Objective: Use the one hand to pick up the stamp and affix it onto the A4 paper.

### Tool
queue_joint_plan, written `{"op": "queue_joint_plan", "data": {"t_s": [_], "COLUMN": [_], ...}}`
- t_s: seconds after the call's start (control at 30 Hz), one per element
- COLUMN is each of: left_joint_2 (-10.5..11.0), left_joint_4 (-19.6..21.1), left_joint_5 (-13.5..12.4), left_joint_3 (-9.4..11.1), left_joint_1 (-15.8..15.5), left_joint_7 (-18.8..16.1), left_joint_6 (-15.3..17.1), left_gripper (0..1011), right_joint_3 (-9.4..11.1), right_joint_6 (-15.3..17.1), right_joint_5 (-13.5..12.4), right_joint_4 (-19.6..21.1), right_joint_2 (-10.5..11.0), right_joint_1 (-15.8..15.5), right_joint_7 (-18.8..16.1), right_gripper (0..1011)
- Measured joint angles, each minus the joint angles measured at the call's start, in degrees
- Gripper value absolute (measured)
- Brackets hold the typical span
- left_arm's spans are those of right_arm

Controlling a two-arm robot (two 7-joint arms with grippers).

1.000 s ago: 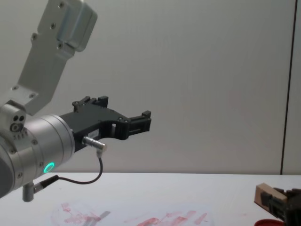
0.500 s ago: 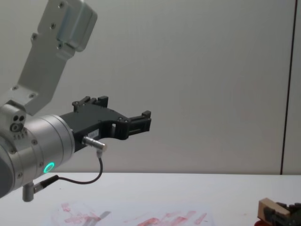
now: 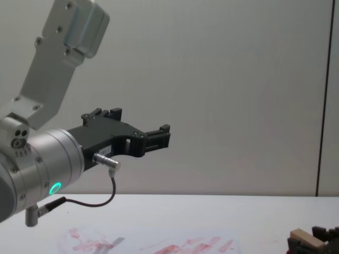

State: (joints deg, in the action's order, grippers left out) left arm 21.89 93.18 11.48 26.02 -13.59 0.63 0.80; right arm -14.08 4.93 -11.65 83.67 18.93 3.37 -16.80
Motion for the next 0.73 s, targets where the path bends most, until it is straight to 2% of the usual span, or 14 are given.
{"op": "queue_joint_plan", "data": {"t_s": [0.03,0.1,0.2,0.27,0.43,0.53,0.73], "left_joint_2": [0.0,0.0,0.0,0.0,0.0,0.0,0.0], "left_joint_4": [0.0,0.0,0.0,0.0,0.0,0.0,0.0], "left_joint_5": [0.0,0.0,0.0,0.0,0.0,0.0,0.0], "left_joint_3": [0.0,0.0,0.0,0.0,0.0,0.0,0.0], "left_joint_1": [0.0,0.0,0.0,0.0,0.0,0.0,0.0], "left_joint_7": [0.0,0.0,0.0,0.0,0.0,0.0,0.0], "left_joint_6": [0.0,0.0,0.0,0.0,0.0,0.0,0.0], "left_gripper": [1002,1003,1002,1003,1002,1003,1003], "right_joint_3": [0.0,0.1,0.2,0.3,0.6,0.7,0.9], "right_joint_6": [-0.2,-0.5,-1.6,-2.1,-3.4,-3.9,-4.7], "right_joint_5": [-0.1,-0.2,-0.6,-0.8,-1.7,-2.1,-2.7], "right_joint_4": [0.1,0.3,1.1,1.6,3.6,4.6,5.9], "right_joint_2": [0.0,0.0,0.1,0.2,0.4,0.5,0.6], "right_joint_1": [0.0,-0.1,-0.3,-0.3,-0.7,-0.9,-1.1], "right_joint_7": [0.0,0.1,0.4,0.5,1.2,1.5,1.9], "right_gripper": [558,592,736,755,931,999,1001]}}
